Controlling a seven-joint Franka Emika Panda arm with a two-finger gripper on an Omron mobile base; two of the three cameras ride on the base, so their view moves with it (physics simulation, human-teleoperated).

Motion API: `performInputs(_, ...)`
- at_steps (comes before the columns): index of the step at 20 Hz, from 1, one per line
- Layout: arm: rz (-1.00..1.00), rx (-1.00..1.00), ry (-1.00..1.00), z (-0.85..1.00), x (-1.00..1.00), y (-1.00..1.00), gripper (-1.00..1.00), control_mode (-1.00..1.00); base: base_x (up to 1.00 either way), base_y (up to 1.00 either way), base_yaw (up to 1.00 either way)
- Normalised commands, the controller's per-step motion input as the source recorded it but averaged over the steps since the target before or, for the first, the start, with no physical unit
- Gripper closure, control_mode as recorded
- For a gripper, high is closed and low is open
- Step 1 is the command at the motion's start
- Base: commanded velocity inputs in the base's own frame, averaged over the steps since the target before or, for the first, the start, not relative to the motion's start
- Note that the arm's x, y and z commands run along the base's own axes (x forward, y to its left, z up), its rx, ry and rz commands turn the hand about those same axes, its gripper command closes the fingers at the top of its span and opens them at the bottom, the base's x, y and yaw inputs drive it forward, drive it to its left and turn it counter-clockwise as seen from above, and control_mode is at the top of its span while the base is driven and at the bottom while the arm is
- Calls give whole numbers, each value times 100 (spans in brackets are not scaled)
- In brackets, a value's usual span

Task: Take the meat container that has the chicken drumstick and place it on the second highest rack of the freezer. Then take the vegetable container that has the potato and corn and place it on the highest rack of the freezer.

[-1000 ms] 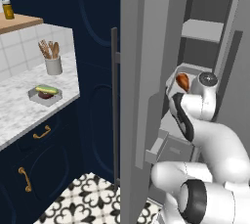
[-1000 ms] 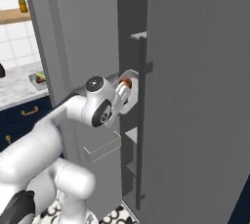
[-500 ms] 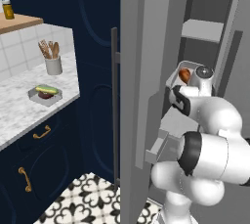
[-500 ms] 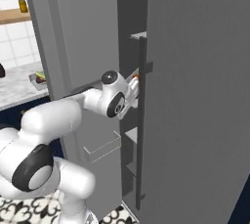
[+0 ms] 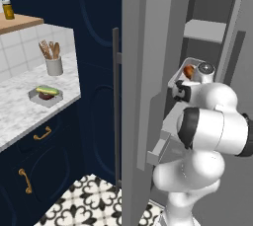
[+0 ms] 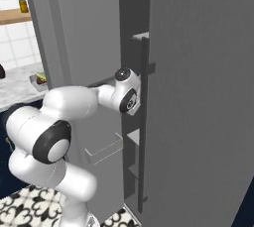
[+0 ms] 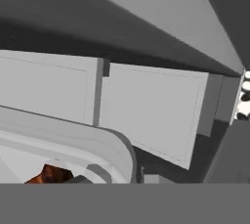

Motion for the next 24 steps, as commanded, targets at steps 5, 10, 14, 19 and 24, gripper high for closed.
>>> performInputs(5, 0, 1, 0, -2, 43, -34, 100, -100, 0, 0, 0)
performInputs(10, 0, 0, 0, -12, 42, -28, 100, -100, 0, 0, 0)
performInputs(14, 0, 0, 0, -29, 45, -12, 100, -100, 0, 0, 0)
performInputs(19, 0, 0, 0, -31, 39, -10, 100, -100, 0, 0, 0)
performInputs(24, 0, 0, -4, -13, -4, -1, -100, -100, 0, 0, 0)
